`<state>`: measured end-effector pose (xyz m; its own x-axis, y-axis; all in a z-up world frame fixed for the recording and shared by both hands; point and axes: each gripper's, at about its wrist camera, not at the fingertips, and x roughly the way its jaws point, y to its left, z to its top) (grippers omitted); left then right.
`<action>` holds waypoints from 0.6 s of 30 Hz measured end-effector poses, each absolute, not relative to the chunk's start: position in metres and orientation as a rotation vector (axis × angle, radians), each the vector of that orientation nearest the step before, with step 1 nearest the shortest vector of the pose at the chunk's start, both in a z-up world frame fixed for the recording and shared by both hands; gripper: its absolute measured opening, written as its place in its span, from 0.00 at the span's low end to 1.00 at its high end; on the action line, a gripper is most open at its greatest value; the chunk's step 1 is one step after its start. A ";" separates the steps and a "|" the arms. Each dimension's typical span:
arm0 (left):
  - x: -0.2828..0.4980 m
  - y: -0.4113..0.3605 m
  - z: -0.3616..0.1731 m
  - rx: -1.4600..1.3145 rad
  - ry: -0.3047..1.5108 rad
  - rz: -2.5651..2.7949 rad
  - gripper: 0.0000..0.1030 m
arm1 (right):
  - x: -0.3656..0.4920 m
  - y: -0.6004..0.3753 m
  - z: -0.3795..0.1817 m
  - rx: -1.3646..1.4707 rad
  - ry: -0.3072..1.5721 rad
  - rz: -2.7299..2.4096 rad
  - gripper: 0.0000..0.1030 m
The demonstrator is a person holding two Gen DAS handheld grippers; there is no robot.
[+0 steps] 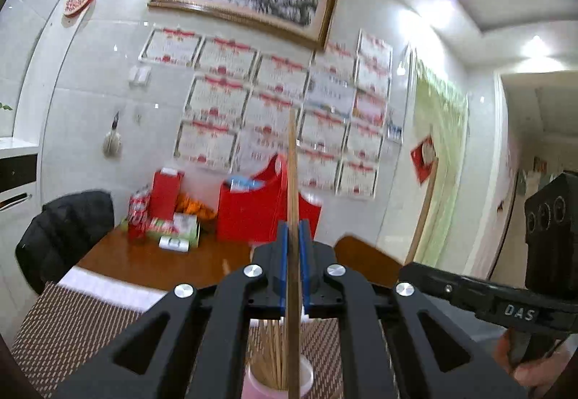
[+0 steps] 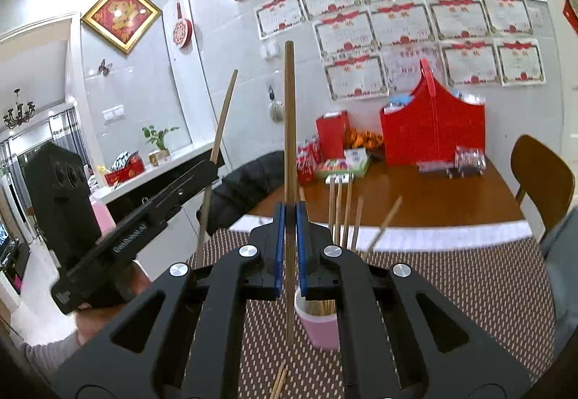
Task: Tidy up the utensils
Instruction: 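Lift both held chopsticks upright and carry them over the pink cup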
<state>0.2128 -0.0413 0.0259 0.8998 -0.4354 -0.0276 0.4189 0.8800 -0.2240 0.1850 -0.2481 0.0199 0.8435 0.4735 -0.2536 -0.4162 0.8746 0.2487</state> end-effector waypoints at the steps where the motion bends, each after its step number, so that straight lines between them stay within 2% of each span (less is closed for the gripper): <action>1: 0.220 -0.044 0.029 -0.218 0.061 -0.448 0.06 | 0.191 -0.248 0.025 0.183 0.307 0.467 0.06; 8: 0.256 -0.061 0.017 -0.242 0.017 -0.463 0.06 | 0.219 -0.244 0.032 0.150 0.293 0.443 0.06; 18: 0.295 -0.078 -0.026 -0.265 0.053 -0.444 0.06 | 0.247 -0.244 0.008 0.138 0.341 0.426 0.06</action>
<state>0.2947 -0.0783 -0.0256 0.9024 -0.4308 0.0066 0.4171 0.8695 -0.2645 0.2475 -0.2435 0.0081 0.8549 0.4272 -0.2943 -0.3813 0.9021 0.2018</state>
